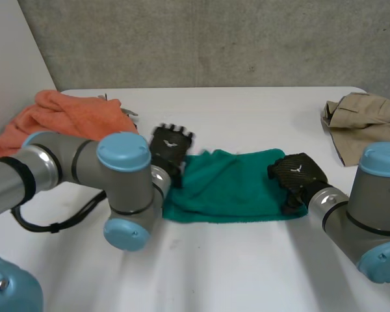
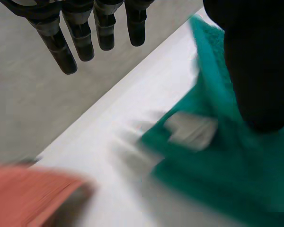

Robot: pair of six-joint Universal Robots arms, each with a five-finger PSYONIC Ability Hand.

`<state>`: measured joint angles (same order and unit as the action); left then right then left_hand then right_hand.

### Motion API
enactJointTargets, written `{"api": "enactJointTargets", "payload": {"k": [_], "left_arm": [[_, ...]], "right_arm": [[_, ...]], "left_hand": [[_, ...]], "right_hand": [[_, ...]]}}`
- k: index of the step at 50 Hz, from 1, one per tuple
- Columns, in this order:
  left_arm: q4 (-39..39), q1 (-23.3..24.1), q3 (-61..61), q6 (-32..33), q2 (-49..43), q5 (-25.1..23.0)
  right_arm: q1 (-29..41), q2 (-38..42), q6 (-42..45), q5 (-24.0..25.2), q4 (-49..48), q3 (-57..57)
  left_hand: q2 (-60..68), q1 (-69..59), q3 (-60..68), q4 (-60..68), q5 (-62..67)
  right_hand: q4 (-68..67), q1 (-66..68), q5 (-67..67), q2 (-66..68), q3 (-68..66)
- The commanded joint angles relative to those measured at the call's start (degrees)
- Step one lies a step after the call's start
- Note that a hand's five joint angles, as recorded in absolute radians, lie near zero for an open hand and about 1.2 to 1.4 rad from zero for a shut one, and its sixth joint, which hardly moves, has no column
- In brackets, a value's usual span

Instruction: Fold the laundry.

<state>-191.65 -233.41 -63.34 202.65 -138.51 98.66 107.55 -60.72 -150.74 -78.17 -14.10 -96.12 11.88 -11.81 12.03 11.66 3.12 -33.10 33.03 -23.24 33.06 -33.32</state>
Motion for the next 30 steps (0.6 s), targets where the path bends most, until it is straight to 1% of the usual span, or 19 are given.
{"api": "enactJointTargets", "payload": {"k": [1,4,9,10,11,12,13,17,18,21,22,24,27,29,30], "left_arm": [[2.41,-0.56,-6.08,2.93,4.21,3.12],[2.51,1.02,-9.77,2.75,7.72,1.54],[0.49,3.22,-13.47,2.75,12.82,1.62],[-0.21,3.75,-14.69,2.75,14.57,2.06],[-0.74,3.93,-15.31,2.75,15.46,2.32],[-1.01,4.02,-15.93,2.75,16.25,2.41],[-1.36,4.10,-16.46,2.66,17.13,2.41],[-2.94,4.02,-19.62,2.75,21.35,2.77],[-3.47,3.84,-21.02,2.75,22.92,2.59],[-4.52,3.14,-23.05,3.01,25.30,2.59],[-5.31,2.27,-24.36,2.67,26.79,2.50],[-6.19,1.56,-25.60,2.66,28.20,2.42],[-7.86,-0.11,-27.53,2.57,30.05,1.98],[-8.65,-0.99,-28.24,2.57,30.67,1.80],[-8.92,-1.78,-28.94,2.49,31.19,1.71]], "right_arm": [[0.29,1.22,2.12,-0.23,-0.66,0.06],[0.11,0.95,3.17,-0.84,-0.66,-0.21],[-0.68,-0.19,3.96,-2.43,-0.31,-1.08],[-0.85,-0.62,4.14,-2.60,-0.14,-1.35],[-1.38,-1.41,4.92,-2.87,0.39,-1.79],[-1.56,-1.68,5.37,-3.04,0.65,-1.96],[-1.82,-1.77,5.98,-3.13,0.92,-2.05],[-3.14,-2.30,12.12,-5.67,2.50,-2.40],[-3.31,-2.82,15.79,-7.51,2.42,-1.97],[-2.79,-4.14,20.82,-9.28,0.66,-0.65],[-0.96,-4.58,23.45,-9.46,-0.82,0.48],[2.03,-4.85,25.05,-9.29,-2.50,1.63],[8.44,-5.02,26.81,-7.27,-6.36,3.13],[12.05,-4.67,27.43,-4.90,-8.65,3.22],[15.54,-3.45,27.69,-1.24,-11.36,2.87]], "left_hand": [[-1.88,1.81,-2.03,-1.66,-3.12],[-1.88,1.81,-2.03,-1.66,-3.12],[-1.88,1.81,-2.03,-1.66,-3.12],[-1.88,1.81,-2.03,-1.66,-3.12],[-1.88,1.81,-2.03,-1.66,-3.12],[-1.88,1.81,-2.03,-1.66,-3.12],[-1.88,1.81,-2.03,-1.66,-3.12],[-1.88,1.81,-2.03,-1.66,-3.12],[-1.88,1.81,-2.03,-1.66,-3.12],[-1.88,1.81,-2.03,-1.66,-3.12],[-1.88,1.81,-2.03,-1.66,-3.12],[-1.88,1.81,-2.03,-1.66,-3.12],[-1.88,1.81,-2.03,-1.66,-3.12],[-1.88,1.81,-2.03,-1.66,-3.12],[-1.88,1.81,-2.03,-1.66,-3.12]], "right_hand": [[-6.85,6.91,-6.71,6.89,-6.62],[-6.68,6.74,-6.54,6.72,-6.46],[-7.68,7.74,-7.54,7.72,-7.45],[-11.18,11.25,-11.04,11.23,-10.96],[-32.70,32.77,-32.56,32.74,-32.48],[-41.91,41.97,-41.77,41.95,-41.68],[-46.85,46.92,-46.71,46.89,-46.63],[-46.90,46.97,-46.76,46.94,-46.68],[-46.90,46.97,-46.76,46.94,-46.68],[-46.90,46.97,-46.76,46.94,-46.68],[-46.90,46.97,-46.76,46.94,-46.68],[-46.90,46.97,-46.76,46.94,-46.68],[-46.90,46.97,-46.76,46.94,-46.68],[-46.90,46.97,-46.76,46.94,-46.68],[-46.90,46.97,-46.76,46.94,-46.68]]}}
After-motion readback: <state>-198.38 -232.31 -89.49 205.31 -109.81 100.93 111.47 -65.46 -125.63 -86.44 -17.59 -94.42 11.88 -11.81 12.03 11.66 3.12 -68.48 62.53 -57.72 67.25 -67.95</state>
